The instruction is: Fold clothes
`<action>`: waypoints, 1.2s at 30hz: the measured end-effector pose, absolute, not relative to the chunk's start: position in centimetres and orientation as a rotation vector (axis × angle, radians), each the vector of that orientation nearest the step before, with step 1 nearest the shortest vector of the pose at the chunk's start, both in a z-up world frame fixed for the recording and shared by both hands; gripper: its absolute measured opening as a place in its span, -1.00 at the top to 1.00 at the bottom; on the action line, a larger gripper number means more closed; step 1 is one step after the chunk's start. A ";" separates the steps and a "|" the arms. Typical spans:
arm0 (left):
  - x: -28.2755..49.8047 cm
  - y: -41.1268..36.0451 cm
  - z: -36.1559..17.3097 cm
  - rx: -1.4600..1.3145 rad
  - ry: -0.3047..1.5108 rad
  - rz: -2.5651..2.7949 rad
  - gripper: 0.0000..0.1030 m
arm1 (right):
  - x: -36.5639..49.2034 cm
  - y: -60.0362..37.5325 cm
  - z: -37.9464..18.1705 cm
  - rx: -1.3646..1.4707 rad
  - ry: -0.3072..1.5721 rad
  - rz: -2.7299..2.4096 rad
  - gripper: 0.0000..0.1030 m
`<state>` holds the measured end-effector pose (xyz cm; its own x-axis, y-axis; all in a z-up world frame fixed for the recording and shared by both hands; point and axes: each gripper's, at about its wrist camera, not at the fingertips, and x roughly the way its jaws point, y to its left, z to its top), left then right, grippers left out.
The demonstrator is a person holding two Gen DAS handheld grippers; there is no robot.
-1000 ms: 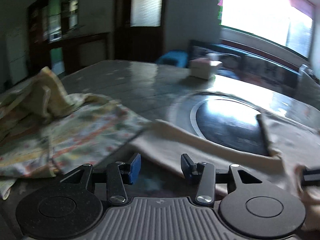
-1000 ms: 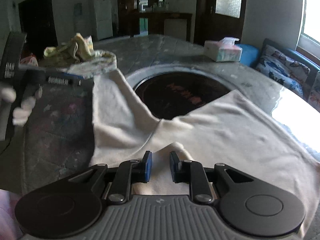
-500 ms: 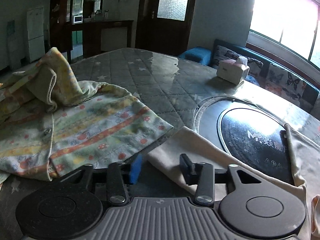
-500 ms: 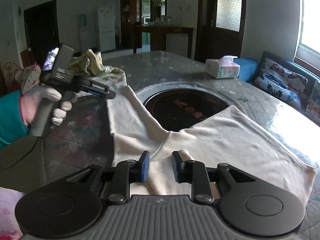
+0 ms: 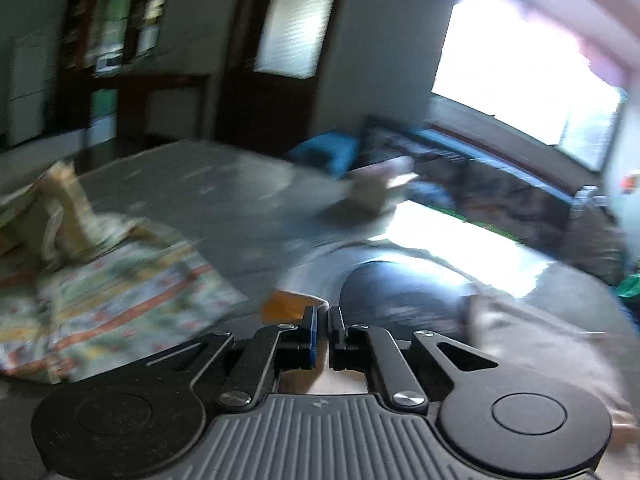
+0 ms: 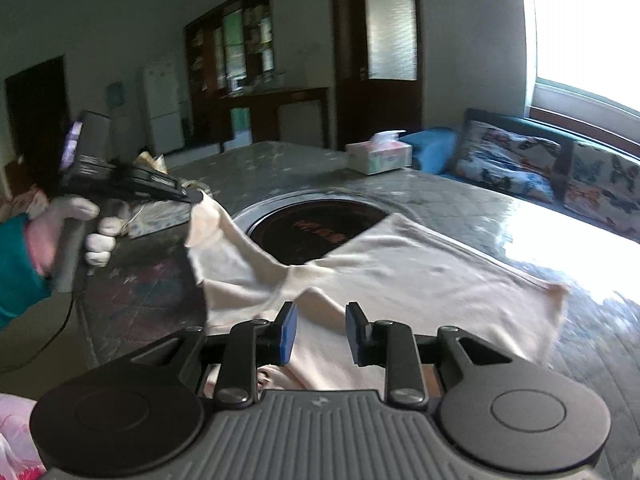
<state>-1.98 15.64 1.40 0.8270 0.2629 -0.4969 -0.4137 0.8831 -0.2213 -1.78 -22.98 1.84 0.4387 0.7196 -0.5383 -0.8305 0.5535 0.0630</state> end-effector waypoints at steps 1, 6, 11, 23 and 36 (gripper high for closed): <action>-1.9 14.4 2.2 -0.319 0.457 0.326 0.89 | -1.7 -23.5 1.8 -0.213 0.551 0.957 0.49; -1.1 8.1 5.6 -0.280 0.404 0.119 0.89 | -1.5 -26.9 1.9 -0.145 0.539 0.865 0.49; -0.1 1.6 6.5 -0.269 0.405 -0.090 0.90 | -1.3 -30.5 1.9 -0.074 0.529 0.766 0.49; 2.6 -9.8 0.1 -0.219 0.568 -0.363 0.89 | -0.8 -35.4 -0.1 0.027 0.591 0.602 0.49; 0.0 -6.7 -1.9 -0.129 0.649 -0.418 0.57 | 0.9 -32.1 -1.3 0.017 0.657 0.670 0.36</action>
<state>0.01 -6.71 -1.86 0.7170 -0.4161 -0.5592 0.3367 0.9092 -0.2448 0.90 -32.10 -1.27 0.5907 0.5812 -0.5598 -0.5711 0.7912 0.2189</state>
